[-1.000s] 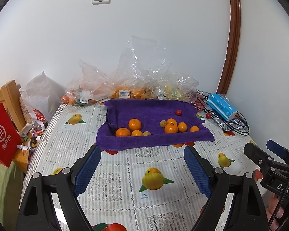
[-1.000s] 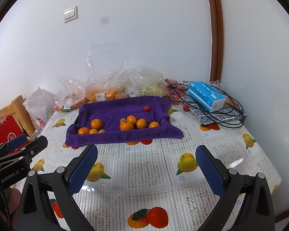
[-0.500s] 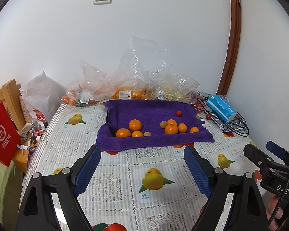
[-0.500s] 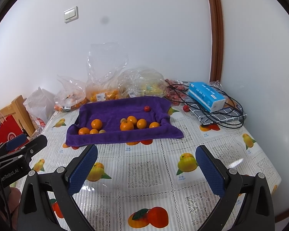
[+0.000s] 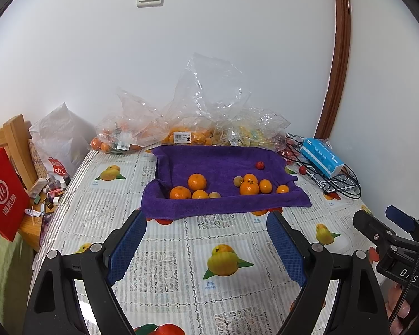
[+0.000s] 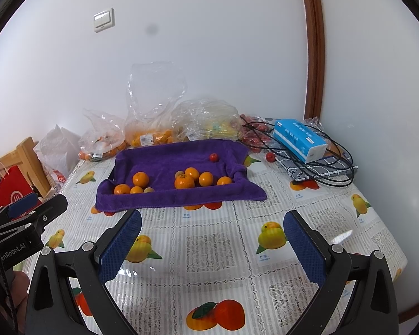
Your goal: Organize fruits
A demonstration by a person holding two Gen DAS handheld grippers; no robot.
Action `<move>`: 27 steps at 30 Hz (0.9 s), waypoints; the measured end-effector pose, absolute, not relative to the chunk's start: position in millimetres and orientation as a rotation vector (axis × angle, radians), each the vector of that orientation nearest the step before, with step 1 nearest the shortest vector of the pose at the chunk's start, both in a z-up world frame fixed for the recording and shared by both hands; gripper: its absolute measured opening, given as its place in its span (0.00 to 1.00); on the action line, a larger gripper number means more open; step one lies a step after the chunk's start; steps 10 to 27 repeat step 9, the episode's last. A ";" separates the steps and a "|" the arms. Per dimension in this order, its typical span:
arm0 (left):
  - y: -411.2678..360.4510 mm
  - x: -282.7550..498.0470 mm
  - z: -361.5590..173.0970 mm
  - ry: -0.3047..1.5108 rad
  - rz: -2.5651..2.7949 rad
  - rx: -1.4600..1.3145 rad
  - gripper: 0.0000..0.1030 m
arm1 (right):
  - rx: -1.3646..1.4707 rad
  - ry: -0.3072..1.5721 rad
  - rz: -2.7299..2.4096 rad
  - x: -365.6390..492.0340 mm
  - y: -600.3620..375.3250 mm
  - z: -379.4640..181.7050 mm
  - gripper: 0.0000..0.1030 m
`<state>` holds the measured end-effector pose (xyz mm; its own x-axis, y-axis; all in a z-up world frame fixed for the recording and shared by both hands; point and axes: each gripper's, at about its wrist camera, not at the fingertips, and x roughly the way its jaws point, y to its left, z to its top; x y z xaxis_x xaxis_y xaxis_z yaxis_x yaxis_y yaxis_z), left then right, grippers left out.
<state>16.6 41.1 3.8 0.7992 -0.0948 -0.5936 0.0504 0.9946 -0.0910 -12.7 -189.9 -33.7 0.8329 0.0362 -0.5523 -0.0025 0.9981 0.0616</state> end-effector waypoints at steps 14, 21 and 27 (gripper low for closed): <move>40.9 17.0 4.2 0.637 -0.074 -0.072 0.85 | 0.058 0.587 0.020 -12.6 -188.6 -33.4 0.98; 40.9 17.0 4.2 0.637 -0.074 -0.072 0.85 | 0.058 0.587 0.020 -12.6 -188.6 -33.4 0.98; 40.9 17.0 4.2 0.637 -0.074 -0.072 0.85 | 0.058 0.587 0.020 -12.6 -188.6 -33.4 0.98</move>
